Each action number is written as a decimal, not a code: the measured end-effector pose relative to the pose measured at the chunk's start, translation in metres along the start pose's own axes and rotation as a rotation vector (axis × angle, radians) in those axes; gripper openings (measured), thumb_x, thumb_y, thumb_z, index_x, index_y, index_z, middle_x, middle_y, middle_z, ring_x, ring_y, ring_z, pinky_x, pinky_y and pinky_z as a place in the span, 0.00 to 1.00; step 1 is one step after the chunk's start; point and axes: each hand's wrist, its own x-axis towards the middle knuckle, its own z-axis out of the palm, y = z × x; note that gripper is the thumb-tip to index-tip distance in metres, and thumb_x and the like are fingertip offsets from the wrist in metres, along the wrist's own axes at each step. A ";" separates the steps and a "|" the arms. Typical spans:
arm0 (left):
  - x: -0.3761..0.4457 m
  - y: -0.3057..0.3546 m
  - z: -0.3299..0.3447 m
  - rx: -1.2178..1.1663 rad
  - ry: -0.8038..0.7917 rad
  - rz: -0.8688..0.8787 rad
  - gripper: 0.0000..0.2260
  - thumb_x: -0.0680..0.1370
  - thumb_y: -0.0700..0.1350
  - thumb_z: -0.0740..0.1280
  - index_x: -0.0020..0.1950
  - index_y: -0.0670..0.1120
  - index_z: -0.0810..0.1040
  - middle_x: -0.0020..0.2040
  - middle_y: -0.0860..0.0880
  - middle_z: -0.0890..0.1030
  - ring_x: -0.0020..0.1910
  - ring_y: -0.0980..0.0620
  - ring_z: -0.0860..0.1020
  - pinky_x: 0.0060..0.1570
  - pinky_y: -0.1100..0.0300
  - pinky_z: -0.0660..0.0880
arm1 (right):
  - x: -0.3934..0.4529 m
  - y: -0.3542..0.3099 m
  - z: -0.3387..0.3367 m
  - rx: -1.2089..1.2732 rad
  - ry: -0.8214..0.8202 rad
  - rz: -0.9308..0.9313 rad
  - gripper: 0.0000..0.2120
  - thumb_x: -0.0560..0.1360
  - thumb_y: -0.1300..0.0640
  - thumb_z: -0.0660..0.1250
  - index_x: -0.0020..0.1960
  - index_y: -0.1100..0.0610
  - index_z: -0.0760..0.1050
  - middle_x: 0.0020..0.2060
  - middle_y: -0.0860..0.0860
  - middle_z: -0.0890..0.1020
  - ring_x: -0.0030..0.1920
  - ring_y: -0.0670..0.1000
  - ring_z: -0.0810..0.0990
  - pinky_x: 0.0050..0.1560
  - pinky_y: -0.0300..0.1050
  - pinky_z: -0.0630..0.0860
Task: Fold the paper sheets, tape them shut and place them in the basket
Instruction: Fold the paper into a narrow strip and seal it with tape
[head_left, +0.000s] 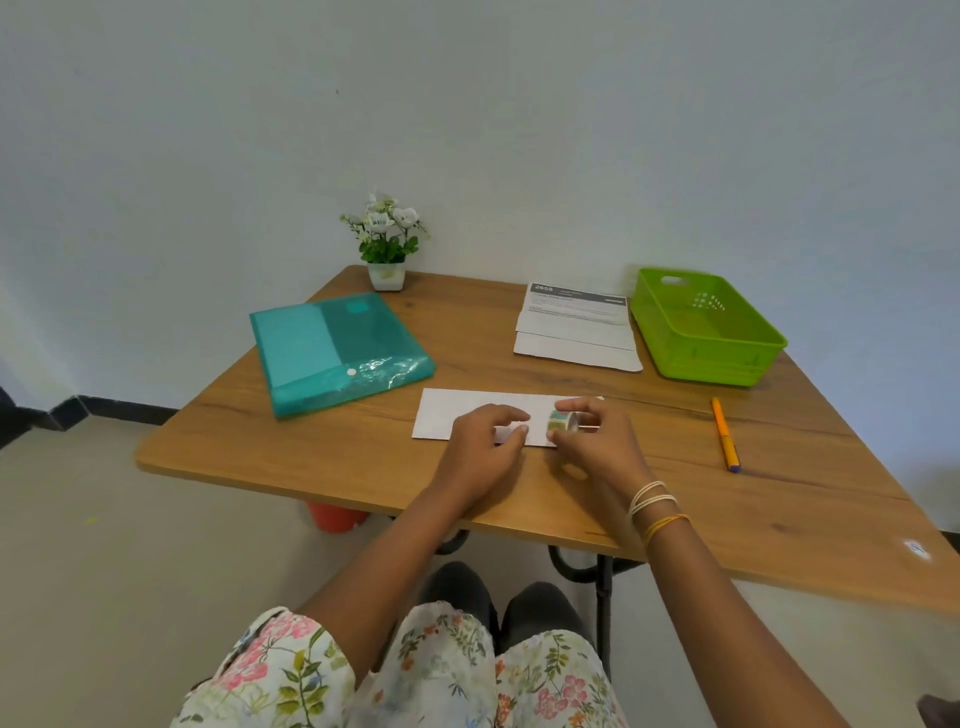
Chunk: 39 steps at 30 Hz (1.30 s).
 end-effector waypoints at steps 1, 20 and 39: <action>0.001 -0.003 -0.007 -0.064 0.023 -0.030 0.08 0.78 0.48 0.67 0.56 0.53 0.81 0.54 0.58 0.81 0.54 0.62 0.77 0.52 0.67 0.75 | 0.002 -0.001 0.009 0.004 -0.009 -0.040 0.15 0.68 0.62 0.76 0.52 0.50 0.79 0.50 0.49 0.79 0.52 0.51 0.80 0.51 0.49 0.82; 0.006 -0.020 -0.029 -0.662 0.195 -0.276 0.14 0.76 0.41 0.70 0.60 0.50 0.76 0.44 0.45 0.82 0.40 0.56 0.80 0.35 0.65 0.76 | 0.025 -0.012 0.066 -0.071 -0.207 -0.272 0.29 0.70 0.66 0.70 0.67 0.46 0.71 0.54 0.45 0.78 0.50 0.44 0.78 0.43 0.33 0.79; 0.005 -0.025 -0.028 -0.435 0.123 -0.147 0.29 0.75 0.40 0.71 0.71 0.60 0.65 0.49 0.52 0.84 0.52 0.56 0.81 0.53 0.59 0.78 | 0.025 -0.011 0.061 0.066 -0.225 -0.235 0.18 0.71 0.60 0.73 0.60 0.51 0.78 0.54 0.46 0.82 0.55 0.46 0.80 0.47 0.35 0.79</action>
